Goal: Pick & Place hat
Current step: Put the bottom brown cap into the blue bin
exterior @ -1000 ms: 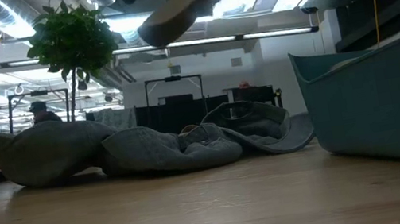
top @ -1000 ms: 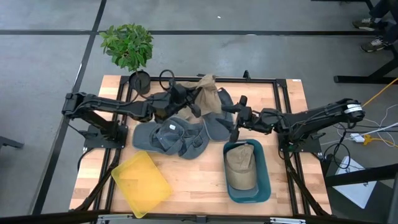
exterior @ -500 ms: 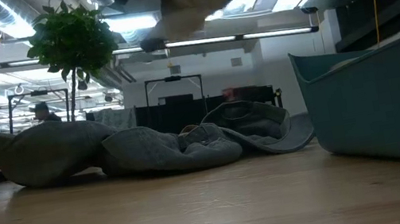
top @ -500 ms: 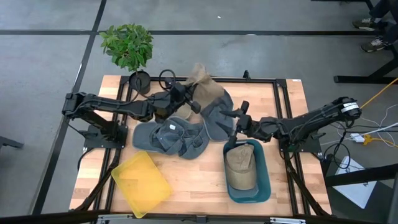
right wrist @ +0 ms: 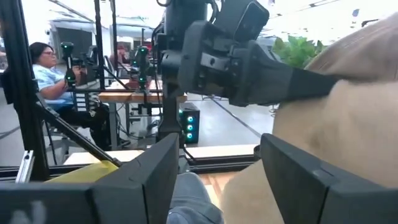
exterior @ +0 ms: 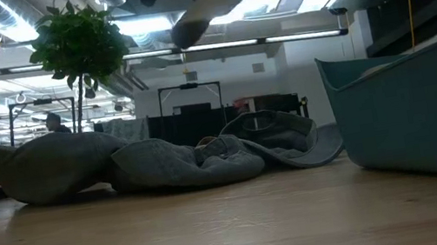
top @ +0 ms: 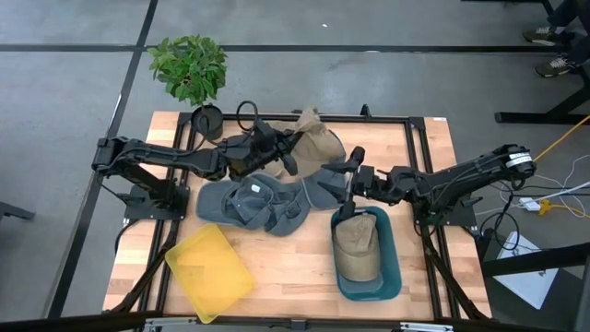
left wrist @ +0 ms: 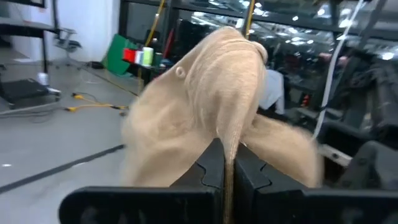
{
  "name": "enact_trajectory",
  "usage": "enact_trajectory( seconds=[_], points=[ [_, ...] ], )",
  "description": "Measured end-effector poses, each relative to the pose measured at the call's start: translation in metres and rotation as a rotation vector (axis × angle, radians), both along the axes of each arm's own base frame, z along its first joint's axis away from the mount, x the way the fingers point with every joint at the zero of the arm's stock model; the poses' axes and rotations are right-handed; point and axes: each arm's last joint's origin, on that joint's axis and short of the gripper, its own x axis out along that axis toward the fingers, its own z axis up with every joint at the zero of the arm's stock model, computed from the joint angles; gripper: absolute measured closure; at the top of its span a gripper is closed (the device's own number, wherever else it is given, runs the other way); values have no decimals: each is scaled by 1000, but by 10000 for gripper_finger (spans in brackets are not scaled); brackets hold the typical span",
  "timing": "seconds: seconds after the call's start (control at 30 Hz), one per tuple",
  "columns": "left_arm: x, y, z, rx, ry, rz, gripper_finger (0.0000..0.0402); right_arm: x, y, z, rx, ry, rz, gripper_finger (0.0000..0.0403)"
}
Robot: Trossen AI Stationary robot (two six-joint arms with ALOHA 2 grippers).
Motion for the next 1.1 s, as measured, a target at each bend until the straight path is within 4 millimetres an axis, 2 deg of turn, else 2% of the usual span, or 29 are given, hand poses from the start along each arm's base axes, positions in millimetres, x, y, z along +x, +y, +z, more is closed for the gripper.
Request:
enact_trajectory(
  seconds=[0.2,0.5,0.6,0.7,0.9,1.1],
  points=[
    [8,-7,-3,-17,-47,-71,398,6,-8,-5,23,14,-61,179],
    [12,-26,-7,-8,-29,-128,398,5,-18,-11,-18,86,-430,179],
    [11,-30,-7,-1,-28,-129,398,4,-20,-11,-37,98,-487,179],
    [11,-29,-5,2,-49,-107,398,4,-22,-11,-30,93,-500,179],
    [8,-18,-1,46,-56,57,398,2,-19,-2,12,-2,-489,179],
    [7,-6,5,45,-119,78,398,4,-13,3,68,-112,-323,179]
  ],
)
